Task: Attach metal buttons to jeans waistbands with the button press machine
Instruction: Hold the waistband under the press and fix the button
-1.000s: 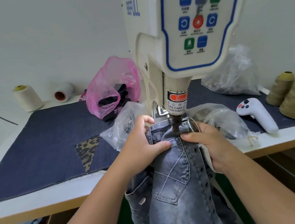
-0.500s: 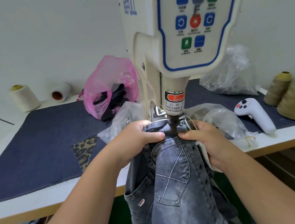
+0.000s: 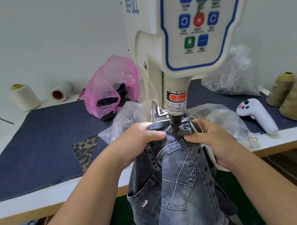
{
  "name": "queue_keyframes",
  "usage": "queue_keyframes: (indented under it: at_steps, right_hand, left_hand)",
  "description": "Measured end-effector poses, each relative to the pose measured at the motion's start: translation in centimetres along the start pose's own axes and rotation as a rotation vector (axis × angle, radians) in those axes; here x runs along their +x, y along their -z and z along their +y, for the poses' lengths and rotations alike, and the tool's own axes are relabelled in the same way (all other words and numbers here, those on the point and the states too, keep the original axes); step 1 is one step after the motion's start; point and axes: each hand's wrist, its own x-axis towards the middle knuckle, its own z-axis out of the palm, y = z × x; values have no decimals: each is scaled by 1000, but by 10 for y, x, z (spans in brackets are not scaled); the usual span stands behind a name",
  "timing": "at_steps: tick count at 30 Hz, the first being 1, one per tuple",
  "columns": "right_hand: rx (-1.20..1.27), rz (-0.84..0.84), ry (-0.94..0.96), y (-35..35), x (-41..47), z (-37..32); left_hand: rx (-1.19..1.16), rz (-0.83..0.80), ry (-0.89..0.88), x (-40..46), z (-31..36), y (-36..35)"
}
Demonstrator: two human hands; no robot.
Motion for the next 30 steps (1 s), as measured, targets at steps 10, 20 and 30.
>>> queue_keyframes:
  at_steps: [10,20,30]
  right_hand:
    - [-117,-55,-88,5,5,-5]
    - [-131,-145,-133,9,-1,-12]
    - [-130,-74,-113,2,7,-11]
  left_hand:
    - [-136,-77,91,5,-2,6]
    - [-114,-106,103,5,0,1]
    - [-142,48,110,10,2,-4]
